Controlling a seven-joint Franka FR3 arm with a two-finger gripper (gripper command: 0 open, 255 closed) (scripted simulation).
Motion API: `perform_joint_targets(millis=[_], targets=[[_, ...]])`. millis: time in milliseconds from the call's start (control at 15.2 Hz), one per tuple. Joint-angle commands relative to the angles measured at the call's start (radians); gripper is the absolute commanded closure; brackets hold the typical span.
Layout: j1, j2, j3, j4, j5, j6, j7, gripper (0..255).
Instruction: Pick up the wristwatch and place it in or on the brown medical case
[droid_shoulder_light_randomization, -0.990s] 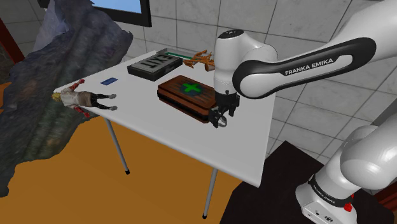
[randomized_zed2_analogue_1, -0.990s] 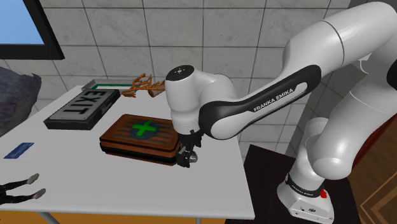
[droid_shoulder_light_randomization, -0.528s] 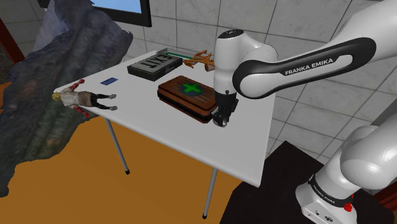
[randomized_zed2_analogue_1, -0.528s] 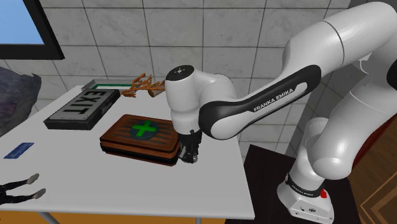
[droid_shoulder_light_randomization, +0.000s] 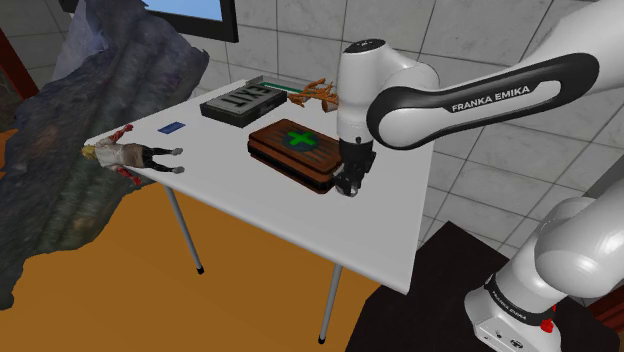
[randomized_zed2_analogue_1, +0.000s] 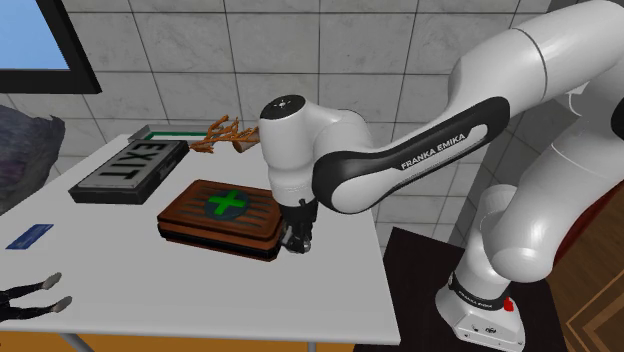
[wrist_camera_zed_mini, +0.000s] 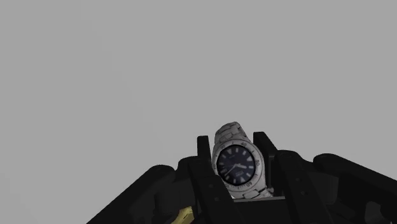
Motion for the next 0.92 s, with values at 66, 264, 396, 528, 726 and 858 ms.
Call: perform_joint_targets(millis=[66, 264, 396, 528, 726, 858], targets=[[0.000, -0.010, -0.004, 0.029, 0.004, -0.038, -0.007, 255], [0.000, -0.021, -0.007, 0.060, 0.007, -0.079, -0.014, 255], [0.000, -0.027, -0.010, 0.081, 0.009, -0.106, -0.018, 255], [-0.001, -0.032, -0.012, 0.104, 0.010, -0.133, -0.021, 255], [-0.001, -0.037, -0.015, 0.139, 0.011, -0.173, -0.027, 255], [-0.002, -0.040, -0.017, 0.164, 0.012, -0.200, -0.030, 255]])
